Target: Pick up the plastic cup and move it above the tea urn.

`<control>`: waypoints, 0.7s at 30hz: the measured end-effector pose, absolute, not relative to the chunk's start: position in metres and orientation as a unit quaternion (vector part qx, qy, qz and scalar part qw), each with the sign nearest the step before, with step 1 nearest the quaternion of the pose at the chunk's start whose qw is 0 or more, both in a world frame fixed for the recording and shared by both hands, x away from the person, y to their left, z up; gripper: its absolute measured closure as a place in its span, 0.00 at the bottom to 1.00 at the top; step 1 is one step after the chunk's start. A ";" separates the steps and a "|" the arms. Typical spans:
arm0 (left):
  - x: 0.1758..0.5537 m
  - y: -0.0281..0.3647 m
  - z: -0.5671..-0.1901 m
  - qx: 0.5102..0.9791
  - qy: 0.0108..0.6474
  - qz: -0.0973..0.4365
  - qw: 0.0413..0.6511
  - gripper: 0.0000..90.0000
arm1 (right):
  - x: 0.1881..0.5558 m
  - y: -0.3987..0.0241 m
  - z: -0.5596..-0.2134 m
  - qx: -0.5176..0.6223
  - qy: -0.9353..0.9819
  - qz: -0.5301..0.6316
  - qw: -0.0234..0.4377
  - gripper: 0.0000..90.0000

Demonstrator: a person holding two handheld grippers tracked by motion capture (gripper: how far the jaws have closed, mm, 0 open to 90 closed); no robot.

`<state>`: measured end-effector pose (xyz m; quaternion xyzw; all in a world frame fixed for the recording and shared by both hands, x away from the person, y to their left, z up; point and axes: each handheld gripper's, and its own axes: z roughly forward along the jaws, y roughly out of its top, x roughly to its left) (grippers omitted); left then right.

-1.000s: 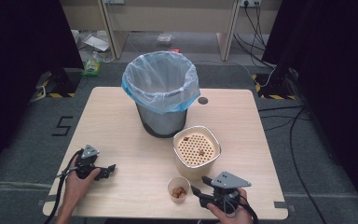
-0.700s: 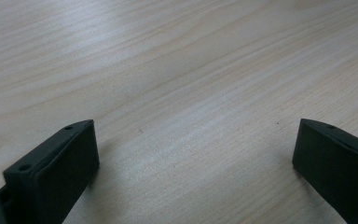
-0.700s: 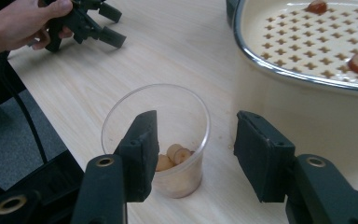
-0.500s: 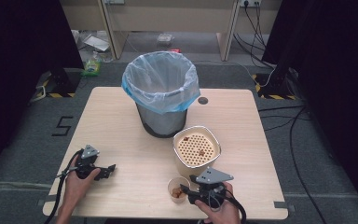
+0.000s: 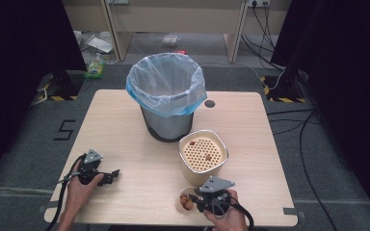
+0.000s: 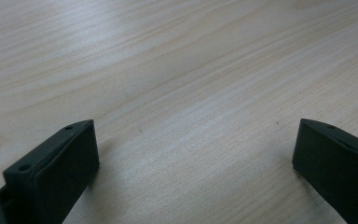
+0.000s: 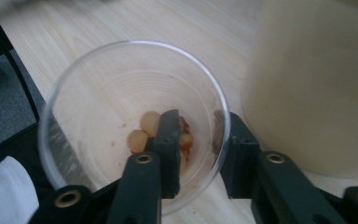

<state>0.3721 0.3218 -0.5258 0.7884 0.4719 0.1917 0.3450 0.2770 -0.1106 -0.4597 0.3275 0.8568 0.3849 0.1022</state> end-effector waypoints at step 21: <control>0.372 0.322 -0.526 0.789 0.472 0.192 0.345 0.00 | 0.261 -0.153 -0.448 0.305 0.853 0.407 0.115 0.97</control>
